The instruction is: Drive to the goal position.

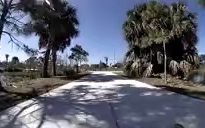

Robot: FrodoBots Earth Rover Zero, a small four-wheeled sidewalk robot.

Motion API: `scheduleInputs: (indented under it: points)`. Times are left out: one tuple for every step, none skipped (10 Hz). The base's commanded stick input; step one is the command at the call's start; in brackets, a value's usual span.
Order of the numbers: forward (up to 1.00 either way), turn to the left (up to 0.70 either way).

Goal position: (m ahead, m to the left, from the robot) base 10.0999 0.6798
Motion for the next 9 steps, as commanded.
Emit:
scheduleInputs:
  points:
    - [1.00, 0.00]
    - [1.00, 0.00]
    - [1.00, 0.00]
    - [1.00, 0.00]
    - [1.00, 0.00]
    - [1.00, 0.00]
    - [1.00, 0.00]
    - [1.00, 0.00]
    - [1.00, 0.00]
